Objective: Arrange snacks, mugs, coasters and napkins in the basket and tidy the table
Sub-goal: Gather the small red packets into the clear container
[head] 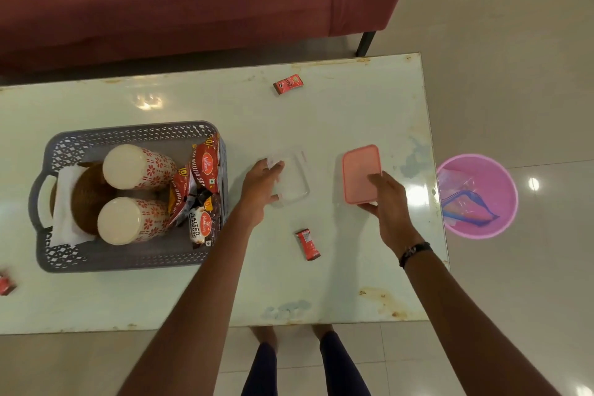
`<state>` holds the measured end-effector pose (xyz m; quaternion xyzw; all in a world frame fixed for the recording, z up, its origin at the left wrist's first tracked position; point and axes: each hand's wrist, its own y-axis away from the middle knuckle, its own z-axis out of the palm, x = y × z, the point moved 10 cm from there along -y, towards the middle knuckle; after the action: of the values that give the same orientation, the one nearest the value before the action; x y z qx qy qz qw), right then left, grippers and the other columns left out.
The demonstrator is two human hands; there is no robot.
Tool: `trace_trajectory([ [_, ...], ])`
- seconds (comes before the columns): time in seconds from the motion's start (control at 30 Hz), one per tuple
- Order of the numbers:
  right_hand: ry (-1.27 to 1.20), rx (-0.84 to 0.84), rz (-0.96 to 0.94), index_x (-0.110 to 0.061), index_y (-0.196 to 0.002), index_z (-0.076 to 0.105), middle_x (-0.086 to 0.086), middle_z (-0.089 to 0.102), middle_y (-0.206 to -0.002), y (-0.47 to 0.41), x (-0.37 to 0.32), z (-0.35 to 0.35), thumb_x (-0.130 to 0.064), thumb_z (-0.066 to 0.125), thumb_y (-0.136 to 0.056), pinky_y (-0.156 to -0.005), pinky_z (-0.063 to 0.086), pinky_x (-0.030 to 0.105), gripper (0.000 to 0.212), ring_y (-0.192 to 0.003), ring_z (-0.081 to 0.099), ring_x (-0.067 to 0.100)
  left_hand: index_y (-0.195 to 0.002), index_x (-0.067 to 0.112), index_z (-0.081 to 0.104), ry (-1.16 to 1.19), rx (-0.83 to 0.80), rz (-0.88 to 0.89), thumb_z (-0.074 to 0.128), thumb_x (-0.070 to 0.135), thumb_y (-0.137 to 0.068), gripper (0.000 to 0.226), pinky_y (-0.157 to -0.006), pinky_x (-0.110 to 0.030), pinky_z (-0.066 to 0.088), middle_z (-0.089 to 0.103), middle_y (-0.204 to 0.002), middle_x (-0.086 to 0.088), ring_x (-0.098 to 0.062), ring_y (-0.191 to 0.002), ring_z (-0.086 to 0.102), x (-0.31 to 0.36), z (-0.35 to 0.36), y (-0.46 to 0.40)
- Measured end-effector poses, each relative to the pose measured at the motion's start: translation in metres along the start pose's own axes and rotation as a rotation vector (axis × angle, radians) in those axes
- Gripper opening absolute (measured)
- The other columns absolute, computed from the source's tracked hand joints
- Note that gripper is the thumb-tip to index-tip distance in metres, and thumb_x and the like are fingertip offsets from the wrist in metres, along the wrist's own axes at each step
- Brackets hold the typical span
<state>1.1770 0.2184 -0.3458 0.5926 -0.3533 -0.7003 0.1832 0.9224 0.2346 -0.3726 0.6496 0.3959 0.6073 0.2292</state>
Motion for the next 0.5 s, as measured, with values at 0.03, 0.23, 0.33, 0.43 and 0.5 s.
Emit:
trace_trajectory([
  [0.03, 0.059, 0.025, -0.027, -0.016, -0.100, 0.059, 0.003, 0.058, -0.105, -0.006, -0.003, -0.002, -0.012, 0.048, -0.092, -0.087, 0.052, 0.046, 0.015, -0.106, 0.052, 0.028, -0.122, 0.019, 0.055, -0.027, 0.004, 0.003, 0.058, 0.031, -0.088, 0.036, -0.087, -0.042, 0.052, 0.058, -0.114, -0.004, -0.021, -0.109, 0.054, -0.001, -0.002, 0.001],
  [0.23, 0.373, 0.145, -0.186, -0.011, -0.117, 0.057, 0.001, 0.060, -0.105, -0.034, -0.012, -0.014, -0.015, 0.050, -0.090, -0.074, 0.047, 0.025, 0.028, -0.100, 0.054, 0.022, -0.133, 0.018, 0.047, -0.040, -0.024, 0.011, 0.055, 0.032, -0.090, 0.045, -0.094, -0.045, 0.050, 0.052, -0.129, -0.004, -0.020, -0.118, 0.048, -0.006, -0.005, 0.007],
  [0.33, 0.453, 0.288, -0.248, -0.008, -0.131, 0.046, 0.011, 0.053, -0.127, -0.029, -0.010, -0.030, -0.013, 0.056, -0.089, -0.092, 0.045, 0.031, 0.044, -0.114, 0.051, 0.024, -0.135, 0.018, 0.042, 0.013, 0.009, 0.012, 0.051, 0.039, -0.091, 0.049, -0.096, -0.045, 0.048, 0.051, -0.128, -0.002, -0.018, -0.115, 0.050, -0.013, -0.009, 0.014],
  [0.43, 0.512, 0.412, -0.277, -0.005, -0.128, 0.045, 0.018, 0.049, -0.124, -0.004, 0.008, -0.041, -0.010, 0.061, -0.086, -0.097, 0.046, 0.045, 0.046, -0.112, 0.051, 0.031, -0.130, 0.014, 0.045, 0.097, 0.105, 0.008, 0.044, 0.040, -0.094, 0.044, -0.096, -0.042, 0.047, 0.054, -0.119, -0.004, -0.019, -0.110, 0.053, -0.033, -0.017, 0.030],
  [0.5, 0.546, 0.331, -0.297, -0.006, -0.120, 0.050, 0.015, 0.053, -0.115, 0.020, 0.031, -0.024, -0.011, 0.063, -0.085, -0.090, 0.049, 0.045, 0.038, -0.099, 0.056, 0.028, -0.125, 0.012, 0.048, 0.124, 0.136, -0.005, 0.042, 0.036, -0.096, 0.038, -0.092, -0.037, 0.048, 0.056, -0.113, -0.004, -0.019, -0.107, 0.054, -0.054, -0.020, 0.044],
])
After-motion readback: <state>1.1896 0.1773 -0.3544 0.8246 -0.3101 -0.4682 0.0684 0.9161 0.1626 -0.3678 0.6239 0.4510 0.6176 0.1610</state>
